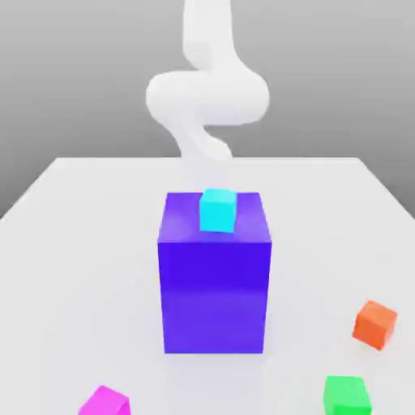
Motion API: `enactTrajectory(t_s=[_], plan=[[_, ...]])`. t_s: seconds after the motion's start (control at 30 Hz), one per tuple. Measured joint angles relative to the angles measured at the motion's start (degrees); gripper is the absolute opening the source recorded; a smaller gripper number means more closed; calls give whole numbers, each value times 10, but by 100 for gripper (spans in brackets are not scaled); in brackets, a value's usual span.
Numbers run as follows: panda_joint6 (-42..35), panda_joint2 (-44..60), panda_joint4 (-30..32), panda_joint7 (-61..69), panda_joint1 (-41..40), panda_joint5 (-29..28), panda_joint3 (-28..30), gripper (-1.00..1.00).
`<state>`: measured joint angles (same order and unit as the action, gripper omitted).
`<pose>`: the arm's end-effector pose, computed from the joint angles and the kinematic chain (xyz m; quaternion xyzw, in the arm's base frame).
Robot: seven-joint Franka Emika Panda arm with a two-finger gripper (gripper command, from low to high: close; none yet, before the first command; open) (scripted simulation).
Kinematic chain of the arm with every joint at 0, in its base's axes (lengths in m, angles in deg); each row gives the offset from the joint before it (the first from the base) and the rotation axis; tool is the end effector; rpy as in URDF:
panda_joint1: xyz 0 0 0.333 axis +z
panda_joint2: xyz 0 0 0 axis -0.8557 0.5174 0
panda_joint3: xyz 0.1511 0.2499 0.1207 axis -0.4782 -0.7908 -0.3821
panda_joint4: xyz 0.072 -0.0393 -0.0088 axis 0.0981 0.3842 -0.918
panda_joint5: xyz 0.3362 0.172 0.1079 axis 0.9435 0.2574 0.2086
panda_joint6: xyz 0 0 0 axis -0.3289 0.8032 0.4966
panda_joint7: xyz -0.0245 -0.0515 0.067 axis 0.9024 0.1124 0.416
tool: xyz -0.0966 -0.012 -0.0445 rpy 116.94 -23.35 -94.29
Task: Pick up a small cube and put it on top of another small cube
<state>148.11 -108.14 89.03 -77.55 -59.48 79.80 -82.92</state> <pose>0.3796 -0.0085 0.6811 -0.8533 0.3771 -0.3306 0.1426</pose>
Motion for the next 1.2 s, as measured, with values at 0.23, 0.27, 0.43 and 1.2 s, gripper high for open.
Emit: enactTrajectory(t_s=[0.23,0.27,0.43,1.2], plan=[[46,149,0,-18,-17,5,16,0],[52,170,0,-20,-19,6,18,0],[84,273,-1,-31,-31,12,31,0],[257,702,-22,-43,-90,63,42,-100]])
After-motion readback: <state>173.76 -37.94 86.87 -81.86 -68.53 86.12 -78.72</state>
